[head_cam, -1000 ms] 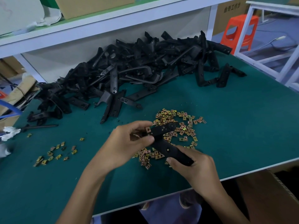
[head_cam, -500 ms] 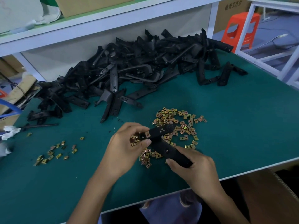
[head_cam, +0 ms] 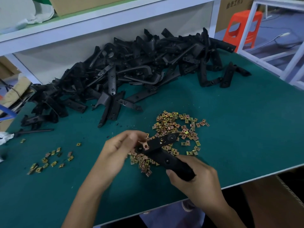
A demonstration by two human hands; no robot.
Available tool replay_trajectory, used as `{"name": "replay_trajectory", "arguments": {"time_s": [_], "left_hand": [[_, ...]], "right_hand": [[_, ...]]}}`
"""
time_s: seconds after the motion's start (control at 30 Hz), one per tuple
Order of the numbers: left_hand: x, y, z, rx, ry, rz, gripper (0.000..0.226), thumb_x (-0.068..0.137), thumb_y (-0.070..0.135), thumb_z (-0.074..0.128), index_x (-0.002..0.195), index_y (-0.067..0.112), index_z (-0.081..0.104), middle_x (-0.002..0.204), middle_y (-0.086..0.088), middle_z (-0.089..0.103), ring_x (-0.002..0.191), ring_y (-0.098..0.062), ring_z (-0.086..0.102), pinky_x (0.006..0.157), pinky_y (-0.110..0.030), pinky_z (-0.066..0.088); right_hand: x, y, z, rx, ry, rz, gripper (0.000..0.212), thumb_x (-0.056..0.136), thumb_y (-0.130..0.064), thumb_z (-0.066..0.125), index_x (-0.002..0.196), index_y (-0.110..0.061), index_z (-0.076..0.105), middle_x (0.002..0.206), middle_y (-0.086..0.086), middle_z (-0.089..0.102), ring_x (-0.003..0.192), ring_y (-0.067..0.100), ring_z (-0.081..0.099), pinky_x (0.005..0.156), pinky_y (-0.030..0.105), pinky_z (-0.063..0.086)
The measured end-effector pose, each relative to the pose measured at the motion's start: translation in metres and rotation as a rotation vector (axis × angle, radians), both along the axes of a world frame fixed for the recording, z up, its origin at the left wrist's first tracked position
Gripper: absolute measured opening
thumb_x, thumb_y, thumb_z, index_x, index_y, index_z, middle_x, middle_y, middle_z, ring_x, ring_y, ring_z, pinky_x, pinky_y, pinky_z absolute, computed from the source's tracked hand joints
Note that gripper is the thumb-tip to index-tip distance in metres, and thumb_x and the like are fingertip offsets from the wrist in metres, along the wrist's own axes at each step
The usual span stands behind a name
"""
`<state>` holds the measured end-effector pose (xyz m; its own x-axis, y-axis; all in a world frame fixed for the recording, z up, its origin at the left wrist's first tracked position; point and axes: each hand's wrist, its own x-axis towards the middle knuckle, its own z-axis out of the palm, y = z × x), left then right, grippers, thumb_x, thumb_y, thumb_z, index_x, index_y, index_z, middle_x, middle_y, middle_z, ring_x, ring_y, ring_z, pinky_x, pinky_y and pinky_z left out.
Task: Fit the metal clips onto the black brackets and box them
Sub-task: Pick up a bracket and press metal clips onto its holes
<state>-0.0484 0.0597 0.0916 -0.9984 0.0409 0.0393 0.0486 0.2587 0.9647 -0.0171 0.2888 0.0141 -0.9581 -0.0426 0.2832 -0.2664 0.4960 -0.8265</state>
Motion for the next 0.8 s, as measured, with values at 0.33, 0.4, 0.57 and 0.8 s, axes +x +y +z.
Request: {"name": "replay_trajectory", "arguments": {"time_s": [0.33, 0.4, 0.57, 0.8], "left_hand": [[-0.063, 0.017, -0.03, -1.014, -0.097, -0.074, 0.037, 0.102, 0.043, 0.051, 0.131, 0.023, 0.062, 0.13, 0.0, 0.054, 0.124, -0.023, 0.043, 0.105, -0.038, 0.038], [-0.064, 0.019, -0.031, -0.994, -0.05, -0.045, 0.022, 0.101, 0.036, 0.054, 0.112, 0.022, 0.066, 0.118, 0.002, 0.058, 0.116, -0.022, 0.048, 0.099, -0.038, 0.041], [-0.06, 0.018, -0.03, -0.844, 0.029, 0.002, 0.007, 0.097, 0.027, 0.064, 0.098, 0.022, 0.069, 0.102, 0.006, 0.065, 0.104, -0.016, 0.055, 0.092, -0.036, 0.045], [-0.041, 0.01, -0.009, -0.095, -0.091, 0.142, 0.019, 0.095, 0.017, 0.069, 0.112, 0.022, 0.074, 0.103, 0.001, 0.077, 0.103, -0.014, 0.07, 0.092, -0.03, 0.053]], "right_hand": [[-0.001, -0.002, 0.0, 0.038, 0.03, -0.007, 0.034, 0.073, -0.056, 0.069, 0.097, -0.032, 0.073, 0.081, -0.02, 0.065, 0.07, 0.001, 0.061, 0.061, 0.024, 0.051], [-0.001, -0.001, 0.001, 0.038, 0.028, -0.013, 0.035, 0.073, -0.056, 0.069, 0.097, -0.031, 0.074, 0.08, -0.021, 0.064, 0.071, 0.001, 0.06, 0.061, 0.019, 0.049], [-0.001, -0.001, 0.002, 0.044, -0.001, 0.014, 0.036, 0.074, -0.056, 0.068, 0.098, -0.031, 0.074, 0.08, -0.025, 0.061, 0.073, 0.001, 0.059, 0.06, 0.018, 0.048], [0.0, -0.001, 0.003, 0.029, -0.018, 0.004, 0.031, 0.072, -0.047, 0.078, 0.099, -0.031, 0.074, 0.082, -0.022, 0.066, 0.073, 0.002, 0.062, 0.062, 0.023, 0.051]]}}
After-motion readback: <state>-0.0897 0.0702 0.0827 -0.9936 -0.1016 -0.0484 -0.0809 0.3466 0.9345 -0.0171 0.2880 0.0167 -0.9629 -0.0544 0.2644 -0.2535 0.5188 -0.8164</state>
